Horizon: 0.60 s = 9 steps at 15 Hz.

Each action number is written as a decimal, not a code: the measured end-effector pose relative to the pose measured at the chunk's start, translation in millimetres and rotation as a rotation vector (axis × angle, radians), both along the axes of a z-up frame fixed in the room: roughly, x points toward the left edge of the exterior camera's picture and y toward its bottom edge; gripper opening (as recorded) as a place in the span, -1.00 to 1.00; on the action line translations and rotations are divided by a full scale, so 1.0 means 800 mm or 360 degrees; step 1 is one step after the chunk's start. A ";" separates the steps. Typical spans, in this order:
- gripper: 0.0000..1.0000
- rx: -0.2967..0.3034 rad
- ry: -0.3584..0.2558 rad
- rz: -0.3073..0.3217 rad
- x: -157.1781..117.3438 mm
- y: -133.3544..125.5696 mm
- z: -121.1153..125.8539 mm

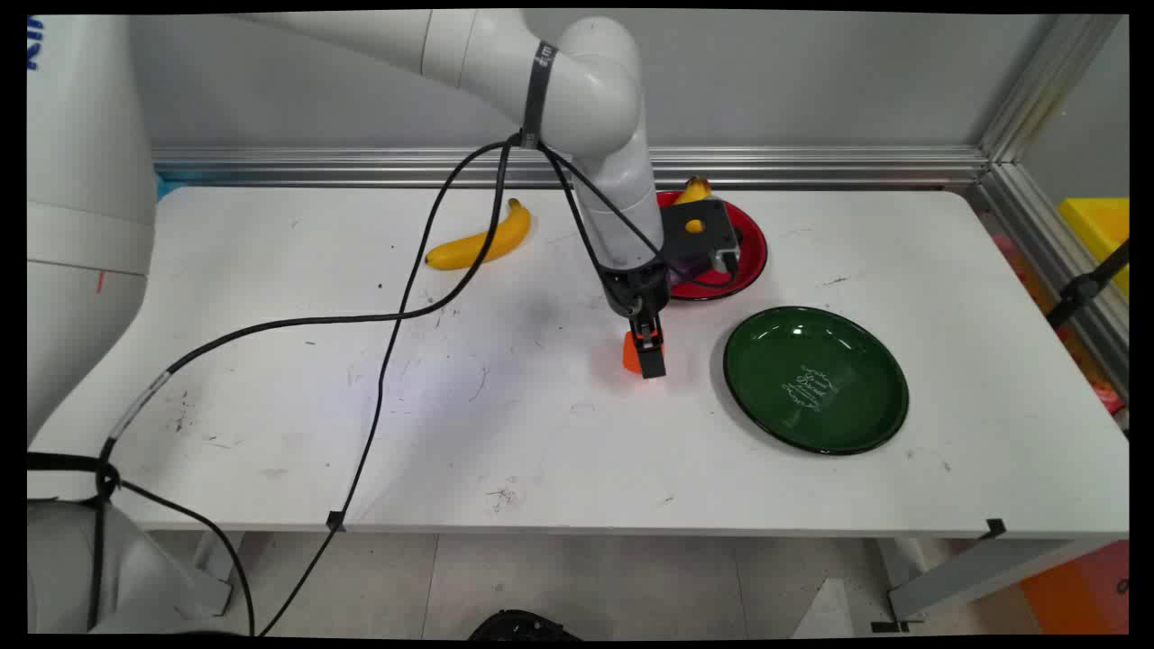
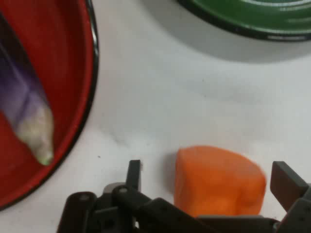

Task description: Pick up the eggplant from the red plate

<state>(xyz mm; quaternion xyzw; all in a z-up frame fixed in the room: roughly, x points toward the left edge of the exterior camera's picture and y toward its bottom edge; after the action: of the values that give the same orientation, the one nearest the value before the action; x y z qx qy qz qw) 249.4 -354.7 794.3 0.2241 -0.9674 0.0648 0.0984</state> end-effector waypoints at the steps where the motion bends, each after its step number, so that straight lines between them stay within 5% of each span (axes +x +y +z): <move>1: 1.00 -0.0005 0.0004 0.0002 0.000 0.000 0.002; 9: 1.00 -0.0062 0.0038 0.0097 0.029 0.016 0.079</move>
<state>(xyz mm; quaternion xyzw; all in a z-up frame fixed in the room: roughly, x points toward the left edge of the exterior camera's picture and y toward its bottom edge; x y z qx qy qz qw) 272.3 -341.5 857.2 0.2522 -0.9575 0.0838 0.1124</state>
